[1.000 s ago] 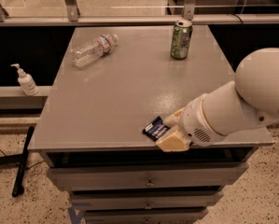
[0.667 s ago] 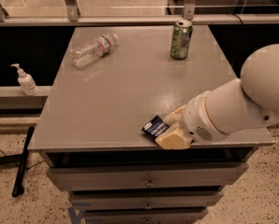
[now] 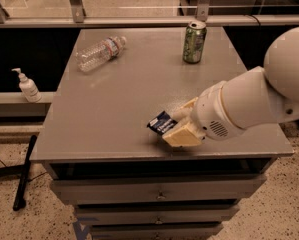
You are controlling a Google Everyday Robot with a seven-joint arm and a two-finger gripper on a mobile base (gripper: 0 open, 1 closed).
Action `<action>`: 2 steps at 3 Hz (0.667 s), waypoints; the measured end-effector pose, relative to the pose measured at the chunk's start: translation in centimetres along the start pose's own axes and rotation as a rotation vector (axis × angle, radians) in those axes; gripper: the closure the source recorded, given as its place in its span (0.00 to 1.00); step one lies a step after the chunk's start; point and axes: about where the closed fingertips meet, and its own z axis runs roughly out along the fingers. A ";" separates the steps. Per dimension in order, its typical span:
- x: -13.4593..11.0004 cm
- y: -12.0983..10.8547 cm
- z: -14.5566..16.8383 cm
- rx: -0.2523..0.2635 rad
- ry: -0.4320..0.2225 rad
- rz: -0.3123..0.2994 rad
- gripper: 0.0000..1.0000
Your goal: Pick rxbar blueberry
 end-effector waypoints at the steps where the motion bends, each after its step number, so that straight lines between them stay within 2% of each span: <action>1: -1.7 -1.5 0.5 0.017 -0.027 -0.030 1.00; 2: -3.1 -3.0 0.9 0.039 -0.051 -0.051 1.00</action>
Offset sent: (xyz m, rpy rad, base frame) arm 0.0671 0.0210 0.0192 0.0384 -0.1193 0.0174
